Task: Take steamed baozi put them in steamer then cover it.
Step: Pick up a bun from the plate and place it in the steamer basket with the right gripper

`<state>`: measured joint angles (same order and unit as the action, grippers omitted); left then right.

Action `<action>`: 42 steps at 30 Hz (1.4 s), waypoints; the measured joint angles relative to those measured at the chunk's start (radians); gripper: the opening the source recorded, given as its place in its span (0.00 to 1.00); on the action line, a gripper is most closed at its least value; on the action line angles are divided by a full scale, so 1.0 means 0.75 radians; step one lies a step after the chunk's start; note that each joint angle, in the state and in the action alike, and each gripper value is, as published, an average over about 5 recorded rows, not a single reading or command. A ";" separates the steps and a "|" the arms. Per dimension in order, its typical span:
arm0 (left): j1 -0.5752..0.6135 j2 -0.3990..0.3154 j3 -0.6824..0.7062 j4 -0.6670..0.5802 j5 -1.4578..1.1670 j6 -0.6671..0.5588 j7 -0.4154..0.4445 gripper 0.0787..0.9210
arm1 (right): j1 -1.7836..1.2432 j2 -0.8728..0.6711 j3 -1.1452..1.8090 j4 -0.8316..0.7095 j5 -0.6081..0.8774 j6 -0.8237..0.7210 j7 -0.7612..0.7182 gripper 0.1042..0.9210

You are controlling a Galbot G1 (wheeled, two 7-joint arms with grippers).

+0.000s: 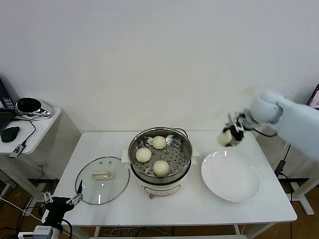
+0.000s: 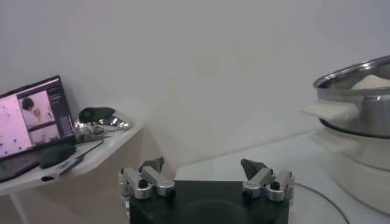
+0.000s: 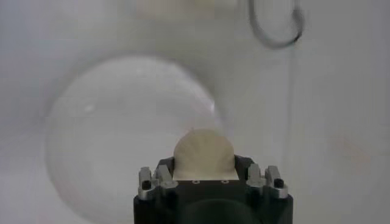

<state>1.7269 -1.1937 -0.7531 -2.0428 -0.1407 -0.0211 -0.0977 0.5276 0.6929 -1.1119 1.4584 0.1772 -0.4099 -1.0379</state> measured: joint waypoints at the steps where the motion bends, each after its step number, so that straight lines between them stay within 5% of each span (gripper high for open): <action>1: -0.001 -0.001 0.000 0.001 0.000 -0.001 0.000 0.88 | 0.031 0.025 -0.025 0.008 0.039 -0.020 0.012 0.63; 15: 0.001 -0.027 -0.019 0.000 -0.004 -0.004 -0.001 0.88 | 0.121 0.396 -0.192 -0.032 0.352 -0.248 0.152 0.63; 42: -0.002 -0.034 -0.021 0.009 -0.003 -0.010 -0.002 0.88 | -0.092 0.597 -0.223 -0.251 0.232 -0.297 0.158 0.63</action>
<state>1.7255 -1.2191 -0.7690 -2.0359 -0.1432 -0.0286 -0.0991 0.4589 1.1408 -1.2794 1.2699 0.3513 -0.6329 -0.9190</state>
